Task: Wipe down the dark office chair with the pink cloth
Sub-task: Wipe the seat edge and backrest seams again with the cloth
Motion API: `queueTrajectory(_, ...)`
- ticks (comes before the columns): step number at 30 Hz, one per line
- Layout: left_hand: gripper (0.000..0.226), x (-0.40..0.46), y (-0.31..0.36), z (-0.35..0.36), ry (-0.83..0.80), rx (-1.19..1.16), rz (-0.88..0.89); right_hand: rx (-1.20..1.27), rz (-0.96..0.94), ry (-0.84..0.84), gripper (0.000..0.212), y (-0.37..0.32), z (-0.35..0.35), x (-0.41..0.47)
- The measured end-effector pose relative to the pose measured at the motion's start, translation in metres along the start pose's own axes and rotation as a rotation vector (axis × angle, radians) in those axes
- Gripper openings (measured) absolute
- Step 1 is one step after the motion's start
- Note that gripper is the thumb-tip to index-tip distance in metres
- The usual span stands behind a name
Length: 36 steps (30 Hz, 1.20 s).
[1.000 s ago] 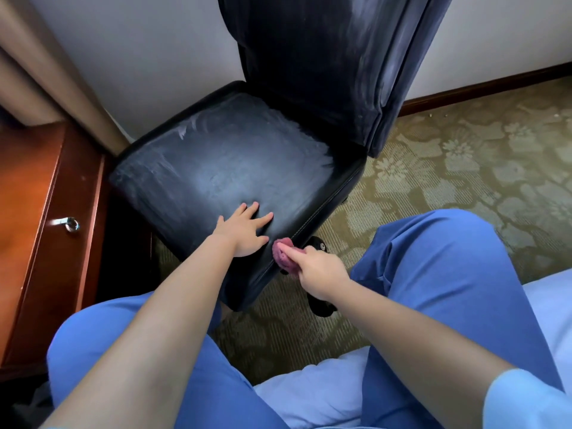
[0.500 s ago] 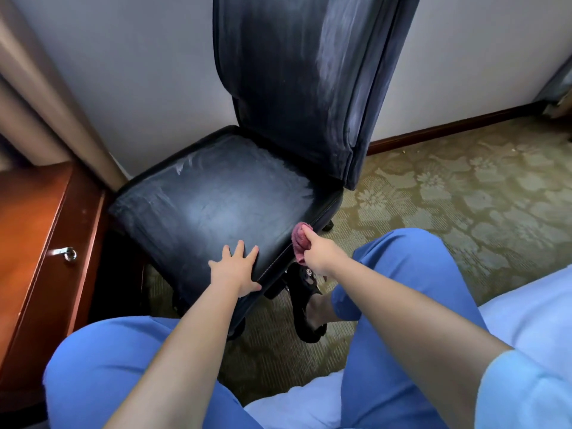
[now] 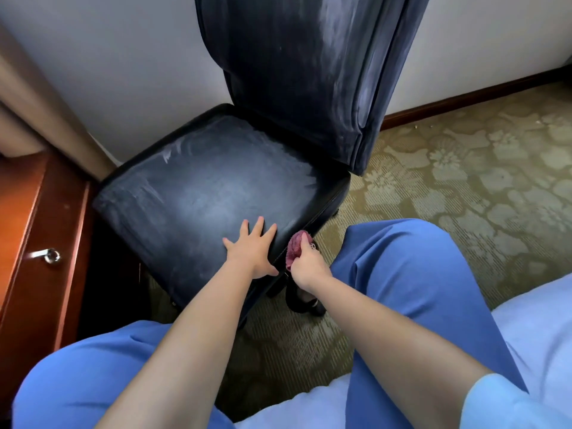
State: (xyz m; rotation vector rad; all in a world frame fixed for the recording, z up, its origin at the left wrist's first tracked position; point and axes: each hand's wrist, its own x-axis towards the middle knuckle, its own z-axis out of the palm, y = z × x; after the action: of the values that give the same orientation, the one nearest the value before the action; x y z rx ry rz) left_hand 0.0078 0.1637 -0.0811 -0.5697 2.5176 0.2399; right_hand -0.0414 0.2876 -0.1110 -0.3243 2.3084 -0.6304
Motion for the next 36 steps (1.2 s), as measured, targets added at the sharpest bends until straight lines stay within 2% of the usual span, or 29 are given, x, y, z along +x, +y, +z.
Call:
queueTrajectory(7,0.127,0.028,0.017,-0.011,-0.075,0.126,0.059,-0.079,0.050,0.197,0.073,-0.002,-0.016,0.023)
queueTrajectory(13,0.128,0.033,0.025,-0.016,-0.084,0.125,0.047,0.025,0.078,0.148,0.077,-0.010,-0.079,0.077)
queueTrajectory(15,0.129,0.035,0.028,-0.018,-0.089,0.122,0.041,0.184,0.159,0.275,0.077,-0.003,-0.080,0.083)
queueTrajectory(18,0.130,0.035,0.029,-0.019,-0.097,0.122,0.037,0.392,0.156,0.482,0.049,0.002,-0.080,0.093)
queueTrajectory(21,0.132,0.034,0.029,-0.020,-0.098,0.122,0.032,0.254,-0.002,0.472,0.029,-0.005,-0.073,0.086)
queueTrajectory(23,0.134,0.032,0.027,-0.021,-0.096,0.113,0.030,0.151,-0.083,0.461,0.025,-0.007,-0.050,0.064)
queueTrajectory(28,0.136,0.026,0.014,-0.021,-0.090,0.138,0.041,0.067,-0.202,0.433,0.019,-0.004,0.004,0.018)
queueTrajectory(32,0.136,0.019,0.002,-0.017,-0.100,0.181,0.041,0.020,-0.237,0.470,0.019,-0.001,-0.005,0.033)
queueTrajectory(36,0.136,0.015,-0.004,-0.018,-0.128,0.178,0.043,0.159,-0.074,0.565,0.022,-0.002,-0.037,0.062)
